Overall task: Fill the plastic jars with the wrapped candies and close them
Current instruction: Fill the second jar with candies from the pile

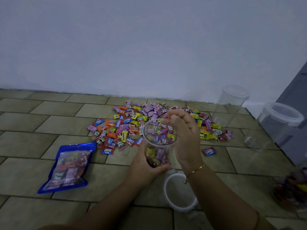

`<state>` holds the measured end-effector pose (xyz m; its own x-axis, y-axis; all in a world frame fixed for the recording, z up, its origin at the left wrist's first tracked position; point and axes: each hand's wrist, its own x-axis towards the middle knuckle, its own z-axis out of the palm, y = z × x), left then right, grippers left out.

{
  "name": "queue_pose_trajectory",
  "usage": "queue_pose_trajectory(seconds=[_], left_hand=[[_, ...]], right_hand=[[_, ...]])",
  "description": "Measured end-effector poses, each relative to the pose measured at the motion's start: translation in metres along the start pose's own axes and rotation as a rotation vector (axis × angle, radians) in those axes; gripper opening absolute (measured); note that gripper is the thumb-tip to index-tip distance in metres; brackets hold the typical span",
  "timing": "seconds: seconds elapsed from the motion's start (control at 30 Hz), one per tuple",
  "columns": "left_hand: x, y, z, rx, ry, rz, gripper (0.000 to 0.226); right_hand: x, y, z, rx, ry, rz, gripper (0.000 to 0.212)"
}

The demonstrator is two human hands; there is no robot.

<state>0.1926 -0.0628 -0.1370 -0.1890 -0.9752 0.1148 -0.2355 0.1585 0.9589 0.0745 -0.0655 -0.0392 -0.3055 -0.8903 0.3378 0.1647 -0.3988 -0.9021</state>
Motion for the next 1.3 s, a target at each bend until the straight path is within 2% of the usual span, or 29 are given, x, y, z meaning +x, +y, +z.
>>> queue_pose_trajectory(seconds=[0.07,0.17,0.23,0.27,0.33,0.4,0.5,0.7,0.87,0.93,1.0,1.07,1.13,1.23,1.3], left_hand=[[0.000,0.000,0.000,0.011,0.009,0.011,0.084],[0.000,0.001,0.000,0.009,0.019,0.027,0.087],[0.000,0.002,0.000,-0.001,0.016,0.026,0.090],[0.000,0.002,0.000,-0.009,0.018,0.019,0.089],[0.000,0.003,0.000,-0.019,0.042,0.006,0.081],[0.001,0.003,-0.001,-0.029,0.078,-0.008,0.078],[0.003,0.003,-0.001,-0.028,0.093,-0.029,0.083],[0.003,0.003,-0.002,-0.026,0.095,-0.024,0.083],[0.003,0.006,-0.002,-0.033,0.098,-0.025,0.075],[0.003,0.006,-0.002,-0.041,0.095,-0.028,0.075],[0.003,0.006,-0.002,-0.040,0.097,-0.028,0.075],[0.003,0.005,-0.002,-0.039,0.099,-0.023,0.073],[0.003,0.004,-0.002,-0.040,0.097,-0.024,0.071],[0.002,0.003,-0.002,-0.040,0.095,-0.037,0.073],[0.002,0.004,-0.003,-0.041,0.089,-0.040,0.077]], right_hand=[[-0.002,0.000,-0.001,0.024,0.005,0.003,0.022],[-0.003,0.007,-0.011,0.000,0.110,0.006,0.016],[-0.002,0.021,-0.029,-0.213,0.193,-0.003,0.007],[-0.001,0.031,-0.041,-0.406,0.212,-0.006,0.007],[0.003,0.052,-0.069,-0.835,0.192,0.030,0.022],[0.005,0.067,-0.094,-1.096,0.126,0.126,0.047],[0.003,0.079,-0.113,-1.222,0.013,0.291,0.079],[0.015,0.090,-0.100,-1.376,-0.215,0.287,0.109],[0.018,0.103,-0.087,-1.538,-0.250,0.209,0.094],[0.017,0.108,-0.087,-1.563,-0.190,0.153,0.070],[0.014,0.109,-0.086,-1.500,-0.101,0.021,0.034],[0.010,0.108,-0.087,-1.413,-0.025,-0.126,0.013],[0.008,0.107,-0.090,-1.336,-0.002,-0.207,0.011],[0.008,0.102,-0.092,-1.216,0.003,-0.141,0.028],[0.006,0.098,-0.091,-1.196,0.012,-0.109,0.031]])
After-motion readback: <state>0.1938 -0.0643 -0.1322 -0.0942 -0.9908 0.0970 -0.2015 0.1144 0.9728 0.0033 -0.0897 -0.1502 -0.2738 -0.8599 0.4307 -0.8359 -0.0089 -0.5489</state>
